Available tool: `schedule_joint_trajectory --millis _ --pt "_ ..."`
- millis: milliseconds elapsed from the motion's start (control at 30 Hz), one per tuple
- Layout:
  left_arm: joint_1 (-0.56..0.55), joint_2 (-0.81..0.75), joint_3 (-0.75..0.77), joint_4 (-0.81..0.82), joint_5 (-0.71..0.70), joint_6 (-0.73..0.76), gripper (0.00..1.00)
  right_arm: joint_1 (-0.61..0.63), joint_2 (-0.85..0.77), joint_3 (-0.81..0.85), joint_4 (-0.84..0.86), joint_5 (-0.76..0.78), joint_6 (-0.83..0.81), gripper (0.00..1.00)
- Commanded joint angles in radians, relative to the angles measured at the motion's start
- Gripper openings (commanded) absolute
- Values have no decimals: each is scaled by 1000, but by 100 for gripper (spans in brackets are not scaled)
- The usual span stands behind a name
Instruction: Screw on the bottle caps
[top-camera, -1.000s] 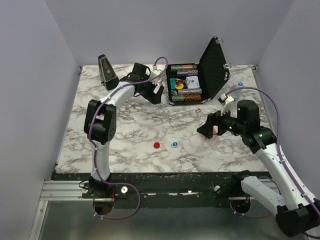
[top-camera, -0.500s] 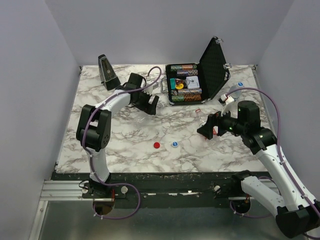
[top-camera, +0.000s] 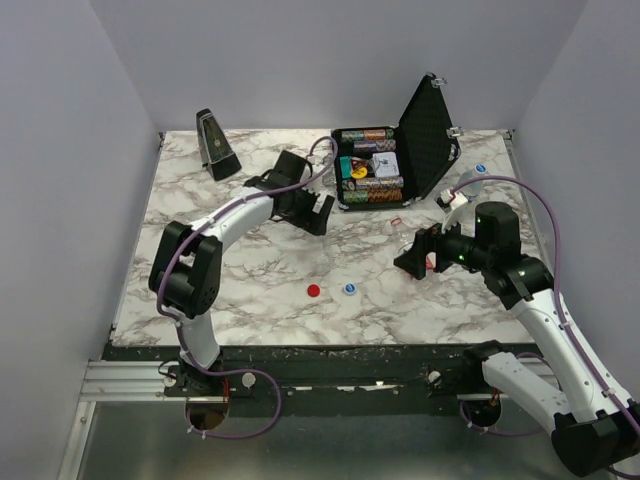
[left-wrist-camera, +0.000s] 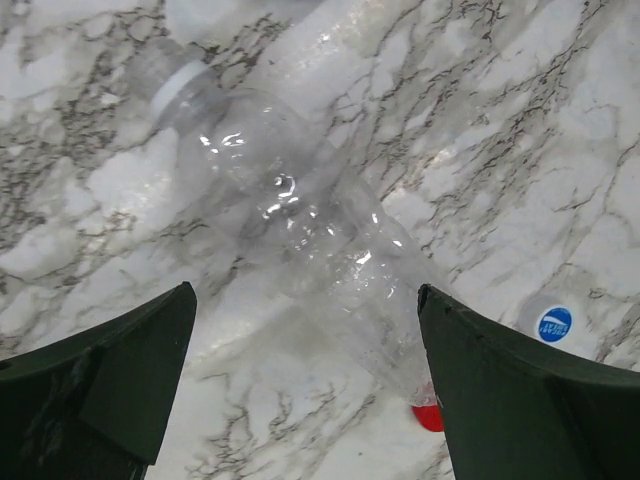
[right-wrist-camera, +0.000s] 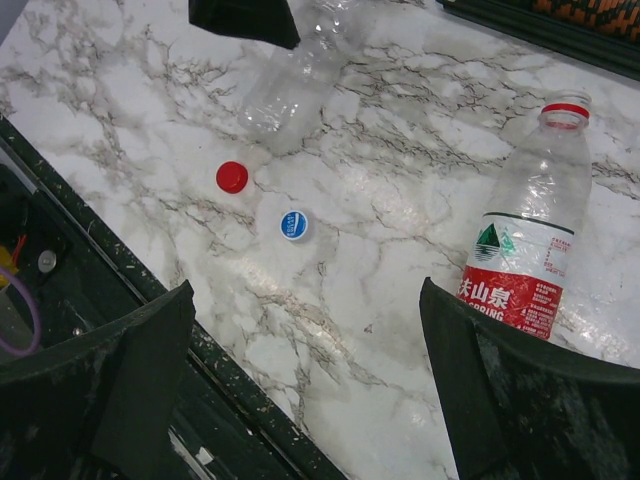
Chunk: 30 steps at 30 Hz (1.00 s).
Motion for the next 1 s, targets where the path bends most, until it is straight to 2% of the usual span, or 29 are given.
schedule_joint_trajectory --millis 0,133,233,367,833,967 --pt "-105 54 36 -27 -156 -229 99 9 -5 -13 21 -4 -18 100" --pt "-165 69 28 1 -295 -387 99 9 -5 -10 16 1 -21 100" --pt "-182 83 25 -10 -404 -465 94 9 -11 -11 13 6 -24 100" --pt "-183 80 4 22 -480 -502 88 9 -14 -17 13 13 -28 100" --pt "-183 180 68 34 -517 -530 88 9 -32 -28 18 22 -34 100" --pt "-183 181 56 28 -521 -524 82 9 -32 -26 16 26 -36 100"
